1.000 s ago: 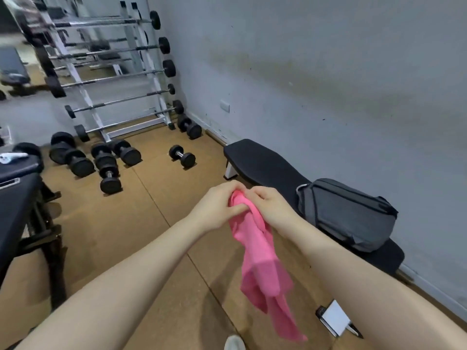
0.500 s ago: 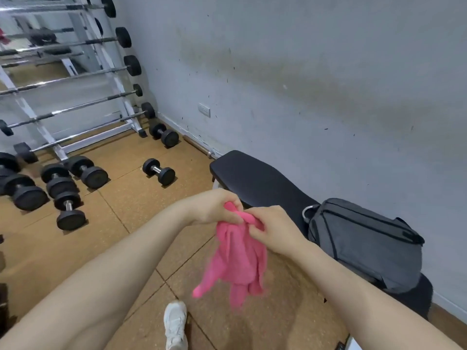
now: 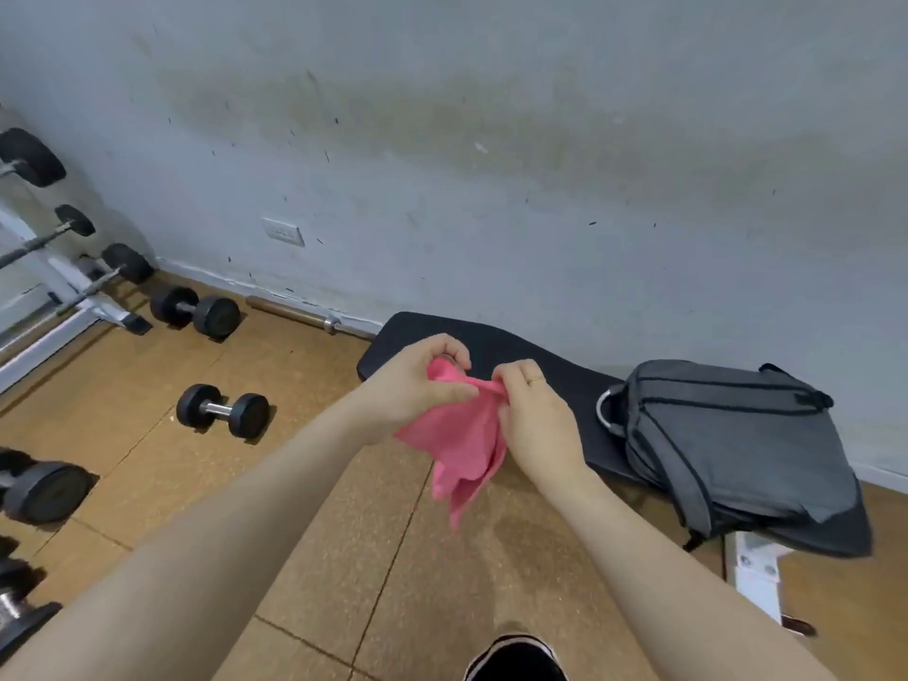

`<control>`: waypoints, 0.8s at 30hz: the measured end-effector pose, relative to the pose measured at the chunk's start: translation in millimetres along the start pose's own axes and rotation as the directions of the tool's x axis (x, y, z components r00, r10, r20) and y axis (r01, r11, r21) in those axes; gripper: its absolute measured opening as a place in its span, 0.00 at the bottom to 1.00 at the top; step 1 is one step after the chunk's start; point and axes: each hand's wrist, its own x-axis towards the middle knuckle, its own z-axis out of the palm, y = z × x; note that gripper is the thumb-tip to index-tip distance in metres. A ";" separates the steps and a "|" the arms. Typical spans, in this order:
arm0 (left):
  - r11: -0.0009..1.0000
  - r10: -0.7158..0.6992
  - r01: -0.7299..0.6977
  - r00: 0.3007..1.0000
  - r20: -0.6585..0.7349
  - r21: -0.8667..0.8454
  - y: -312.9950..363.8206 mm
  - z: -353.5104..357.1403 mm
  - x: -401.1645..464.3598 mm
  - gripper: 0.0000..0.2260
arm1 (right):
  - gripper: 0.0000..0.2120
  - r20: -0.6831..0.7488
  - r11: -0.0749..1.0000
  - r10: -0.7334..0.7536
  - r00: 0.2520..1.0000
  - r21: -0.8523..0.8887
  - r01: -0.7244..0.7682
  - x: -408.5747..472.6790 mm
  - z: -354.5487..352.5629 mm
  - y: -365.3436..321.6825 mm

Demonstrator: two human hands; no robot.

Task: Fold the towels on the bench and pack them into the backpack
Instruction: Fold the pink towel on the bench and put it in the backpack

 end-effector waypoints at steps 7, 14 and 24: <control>0.986 -0.142 0.148 0.987 0.079 -0.075 -25.4 -47.7 91.9 0.08 | 0.08 -0.084 0.955 0.297 0.951 0.048 -0.294 85.1 22.3 59.3; 0.849 -0.282 0.237 0.959 0.027 0.473 -87.8 -82.3 172.6 0.05 | 0.07 0.541 0.972 0.148 0.828 0.073 -0.222 157.0 59.3 102.9; 0.679 -0.379 0.355 0.919 -0.106 0.643 -196.3 -116.8 280.0 0.07 | 0.05 0.603 0.947 0.196 0.773 0.089 -0.309 264.4 120.0 130.7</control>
